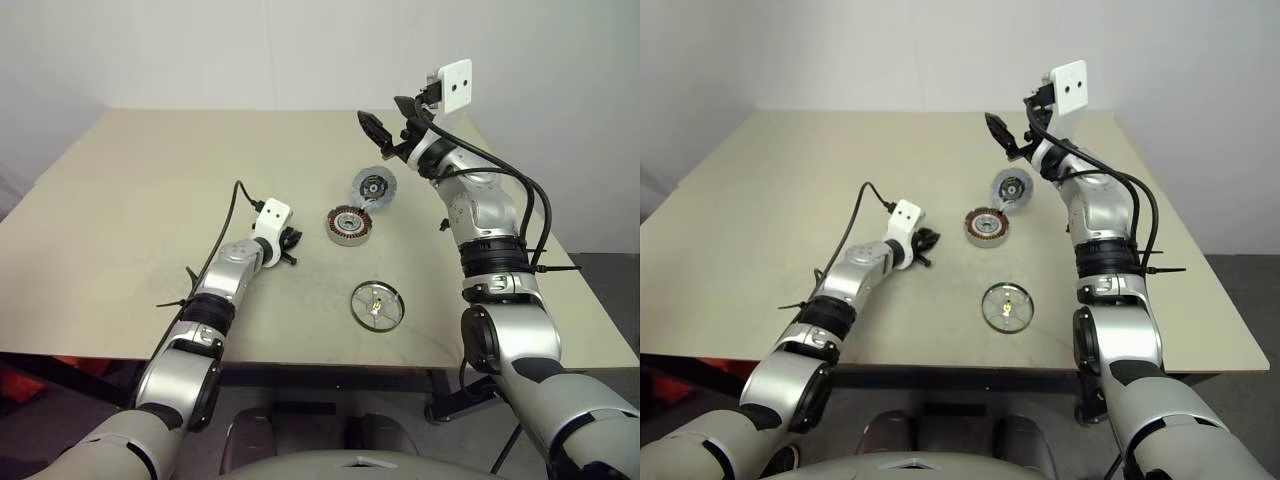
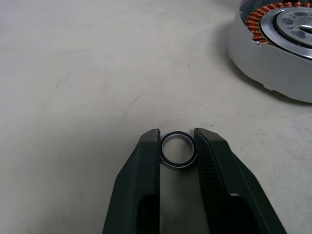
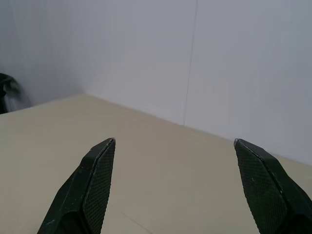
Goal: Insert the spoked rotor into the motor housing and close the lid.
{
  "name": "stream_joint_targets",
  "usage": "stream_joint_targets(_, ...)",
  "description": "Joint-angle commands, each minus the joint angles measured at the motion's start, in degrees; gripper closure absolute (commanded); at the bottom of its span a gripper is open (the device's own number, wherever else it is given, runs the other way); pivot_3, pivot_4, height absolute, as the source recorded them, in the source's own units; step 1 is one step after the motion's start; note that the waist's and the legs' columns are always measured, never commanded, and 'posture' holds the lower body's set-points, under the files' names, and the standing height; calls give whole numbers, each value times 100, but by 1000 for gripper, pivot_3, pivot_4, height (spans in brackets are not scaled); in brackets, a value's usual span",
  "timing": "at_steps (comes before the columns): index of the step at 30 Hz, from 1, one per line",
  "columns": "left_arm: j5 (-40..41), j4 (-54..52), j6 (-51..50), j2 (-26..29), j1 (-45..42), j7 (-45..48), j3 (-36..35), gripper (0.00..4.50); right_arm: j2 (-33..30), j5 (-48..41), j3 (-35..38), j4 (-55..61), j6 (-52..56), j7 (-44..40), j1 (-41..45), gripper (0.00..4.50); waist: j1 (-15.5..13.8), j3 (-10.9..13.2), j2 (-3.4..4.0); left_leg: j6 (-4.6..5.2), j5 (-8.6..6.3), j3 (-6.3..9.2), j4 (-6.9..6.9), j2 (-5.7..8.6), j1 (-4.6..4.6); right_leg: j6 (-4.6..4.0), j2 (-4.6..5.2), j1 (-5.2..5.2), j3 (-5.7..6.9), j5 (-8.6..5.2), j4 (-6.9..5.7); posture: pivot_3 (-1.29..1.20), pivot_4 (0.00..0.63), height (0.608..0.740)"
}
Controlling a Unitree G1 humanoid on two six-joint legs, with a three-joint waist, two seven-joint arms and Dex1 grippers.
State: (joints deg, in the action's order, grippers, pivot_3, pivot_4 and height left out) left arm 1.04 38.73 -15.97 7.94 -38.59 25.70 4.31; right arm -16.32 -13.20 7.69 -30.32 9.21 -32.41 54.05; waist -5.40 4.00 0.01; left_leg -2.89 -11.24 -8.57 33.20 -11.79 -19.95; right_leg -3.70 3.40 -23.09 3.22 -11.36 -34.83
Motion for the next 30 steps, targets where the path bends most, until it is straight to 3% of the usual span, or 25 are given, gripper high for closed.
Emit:
stream_joint_targets(1,13,37,-115,101,180,-73,-90,3781,-83,7,-44,146,-81,-54,100,87,1,0,0,0,0,0,0,0,0,0,0,0,0,0,0,0,0,740)
stream_joint_targets(11,282,-466,6,89,289,-179,-333,3781,-263,194,-493,415,250,-501,-316,87,-2,1,0,0,0,0,-1,0,-7,0,0,-5,0,0,4,0,0,740)
stream_joint_targets(24,395,-816,-160,197,581,-258,-416,3781,-1192,299,-1637,1861,777,-2470,-1357,87,-19,1,-1,8,-4,2,0,0,-10,1,0,-6,1,-1,5,0,0,740)
stream_joint_targets(30,430,-824,-190,170,587,-297,-393,3781,-1566,617,-2168,1688,374,-3260,-1318,87,-17,1,-2,17,-9,2,4,-1,-10,2,0,-5,1,-1,5,0,0,740)
